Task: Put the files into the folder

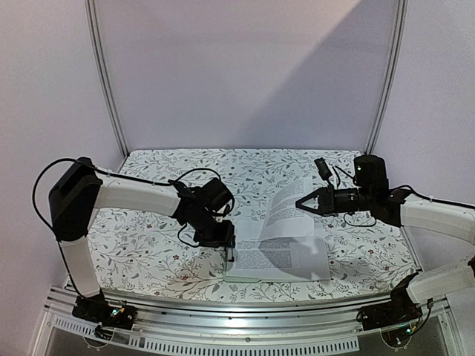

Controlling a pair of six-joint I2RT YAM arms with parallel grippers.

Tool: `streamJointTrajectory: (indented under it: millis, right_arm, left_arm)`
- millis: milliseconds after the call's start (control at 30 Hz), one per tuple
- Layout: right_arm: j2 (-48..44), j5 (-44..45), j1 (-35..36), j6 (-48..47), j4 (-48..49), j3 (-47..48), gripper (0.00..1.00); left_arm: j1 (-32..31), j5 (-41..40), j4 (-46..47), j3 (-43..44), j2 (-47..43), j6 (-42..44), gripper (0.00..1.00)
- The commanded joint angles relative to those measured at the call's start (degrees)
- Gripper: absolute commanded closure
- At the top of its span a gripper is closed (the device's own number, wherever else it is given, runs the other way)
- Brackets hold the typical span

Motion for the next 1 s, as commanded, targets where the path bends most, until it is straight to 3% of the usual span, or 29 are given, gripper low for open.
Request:
streamJointTrajectory:
  millis: [0,367,600,967]
  right_arm:
    - [-0.63,-0.11,-0.59,-2.67,-2.0,1.73,1.0]
    - [-0.34,-0.06,-0.76,-4.83,-2.54,-0.17,1.0]
    - [-0.51,0.14,-0.73,-6.05,-3.77,-0.21,1.0]
    - [1.5,-4.1,-0.7,-4.18,-2.54,-2.04,1.0]
  left_arm:
    - [-0.9,1.75,-1.4,2.36,2.75,0.72,0.51]
    - [-0.94,2.74,-1.1,1.76,4.85,-0.95,0.67]
    - [-1.25,3.05,-1.75,1.05,4.95,-2.02,0.69]
    - [-1.25,4.39,0.71,-0.58,6.3,-3.51,0.89]
